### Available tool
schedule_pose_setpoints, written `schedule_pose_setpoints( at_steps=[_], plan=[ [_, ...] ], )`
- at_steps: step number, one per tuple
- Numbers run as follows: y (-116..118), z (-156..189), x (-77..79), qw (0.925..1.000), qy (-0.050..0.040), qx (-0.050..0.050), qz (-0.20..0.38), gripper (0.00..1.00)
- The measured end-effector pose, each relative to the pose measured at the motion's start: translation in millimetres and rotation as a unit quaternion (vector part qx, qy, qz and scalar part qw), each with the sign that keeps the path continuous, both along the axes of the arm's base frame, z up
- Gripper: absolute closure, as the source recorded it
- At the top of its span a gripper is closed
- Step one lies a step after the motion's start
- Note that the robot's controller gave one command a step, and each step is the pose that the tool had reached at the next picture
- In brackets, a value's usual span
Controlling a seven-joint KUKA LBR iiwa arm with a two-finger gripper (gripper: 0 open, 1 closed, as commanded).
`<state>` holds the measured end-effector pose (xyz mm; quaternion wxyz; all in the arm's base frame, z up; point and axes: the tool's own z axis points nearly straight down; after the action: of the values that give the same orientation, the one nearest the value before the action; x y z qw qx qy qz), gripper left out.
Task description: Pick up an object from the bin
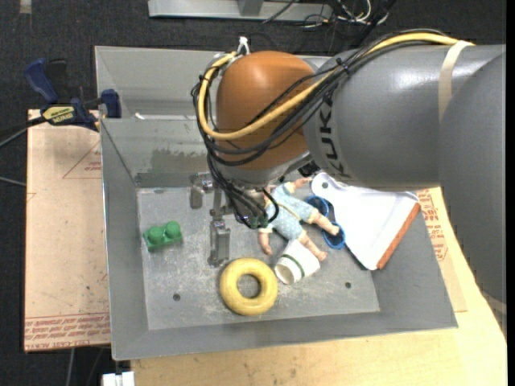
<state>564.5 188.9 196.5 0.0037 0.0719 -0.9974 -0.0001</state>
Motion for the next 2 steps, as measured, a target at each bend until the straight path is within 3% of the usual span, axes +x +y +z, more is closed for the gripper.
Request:
schedule_pose_setpoints(
  at_steps=[1, 2],
  plan=[
    [-16.6, 25.3, 7.6, 0.9991, -0.0074, 0.002, -0.042, 0.00],
    [-23.0, 17.7, -0.7, 0.9951, -0.0043, 0.001, 0.099, 0.00]
  ],
)
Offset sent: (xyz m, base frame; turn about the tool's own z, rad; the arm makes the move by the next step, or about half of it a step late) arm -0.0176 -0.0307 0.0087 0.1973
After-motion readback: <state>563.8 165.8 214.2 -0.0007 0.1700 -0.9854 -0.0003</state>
